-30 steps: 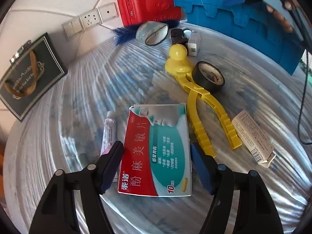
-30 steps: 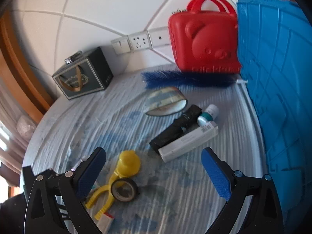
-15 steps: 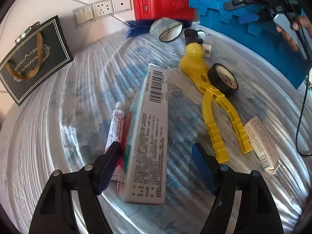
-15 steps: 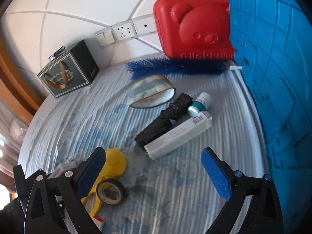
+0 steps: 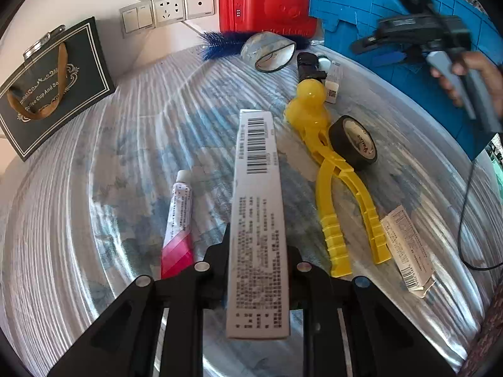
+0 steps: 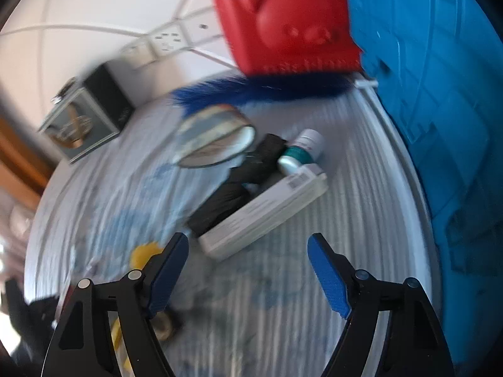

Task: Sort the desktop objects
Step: 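Grasp a long white box with the left tool while the right tool grasps a slim white box, then carry both white boxes over the blue crate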

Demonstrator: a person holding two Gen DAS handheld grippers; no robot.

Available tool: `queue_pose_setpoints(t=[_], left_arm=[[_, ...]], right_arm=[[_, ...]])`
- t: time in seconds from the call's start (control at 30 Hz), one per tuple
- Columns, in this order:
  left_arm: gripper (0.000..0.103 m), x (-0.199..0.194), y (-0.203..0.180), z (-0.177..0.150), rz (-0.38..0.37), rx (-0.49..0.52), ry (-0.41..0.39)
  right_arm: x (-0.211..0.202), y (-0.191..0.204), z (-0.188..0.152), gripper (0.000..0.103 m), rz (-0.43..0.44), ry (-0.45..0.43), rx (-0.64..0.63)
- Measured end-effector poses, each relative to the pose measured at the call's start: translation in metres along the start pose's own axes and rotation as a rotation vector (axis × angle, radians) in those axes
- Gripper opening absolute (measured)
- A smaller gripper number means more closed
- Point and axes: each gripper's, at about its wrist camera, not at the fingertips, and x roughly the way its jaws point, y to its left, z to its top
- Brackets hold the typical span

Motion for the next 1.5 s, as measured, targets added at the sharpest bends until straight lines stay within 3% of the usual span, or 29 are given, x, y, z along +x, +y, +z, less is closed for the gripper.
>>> queue_pose_setpoints(t=[0.07,0.13,0.2,0.27,0.37,0.53,0.63,0.7,0.73,0.77,0.93,1.2,1.3,1.5], left_arm=[[0.02,0.003,-0.001,0.0,0.006,-0.003,0.012],[0.02,0.005,0.001,-0.002,0.005,-0.016,0.027],[0.02,0.004,0.005,-0.004,0.013,-0.035,0.025],[0.02,0.004,0.007,-0.005,0.016,-0.044,0.026],[0.02,0.004,0.007,-0.006,0.022,-0.038,0.031],[0.02,0.006,0.007,-0.008,0.032,-0.04,0.04],[0.02,0.007,0.007,-0.009,0.039,-0.043,0.047],[0.02,0.007,0.008,-0.011,0.05,-0.042,0.046],[0.02,0.007,0.009,-0.012,0.049,-0.045,0.043],[0.019,0.006,0.011,-0.011,0.044,-0.049,0.031],[0.018,-0.01,0.007,-0.009,0.055,-0.087,-0.004],[0.018,-0.075,-0.018,0.019,0.091,-0.054,-0.13],[0.018,-0.111,-0.045,0.046,0.089,0.0,-0.212],[0.018,-0.177,-0.133,0.131,-0.011,0.142,-0.392]], right_arm=[[0.018,-0.008,0.008,0.078,-0.007,0.027,0.052],[0.04,-0.013,0.015,0.071,0.008,0.078,0.11],[0.061,-0.015,0.018,0.057,-0.039,0.12,0.161],[0.066,-0.017,0.02,0.053,-0.055,0.103,0.208],[0.073,-0.004,0.028,0.049,-0.133,0.093,0.139],[0.079,-0.011,0.024,0.048,-0.055,0.165,0.15],[0.073,-0.009,0.024,0.039,-0.08,0.189,0.119],[0.063,-0.005,0.023,0.021,-0.069,0.18,0.085],[0.058,-0.001,0.021,0.021,-0.082,0.172,0.044],[0.05,0.006,0.017,0.021,-0.098,0.154,-0.025],[0.008,0.019,-0.001,0.021,-0.059,0.105,-0.121],[-0.112,0.051,-0.033,0.021,0.046,-0.044,-0.244],[-0.16,0.057,-0.045,0.021,0.085,-0.136,-0.245],[-0.286,0.054,-0.061,0.021,0.094,-0.368,-0.239]])
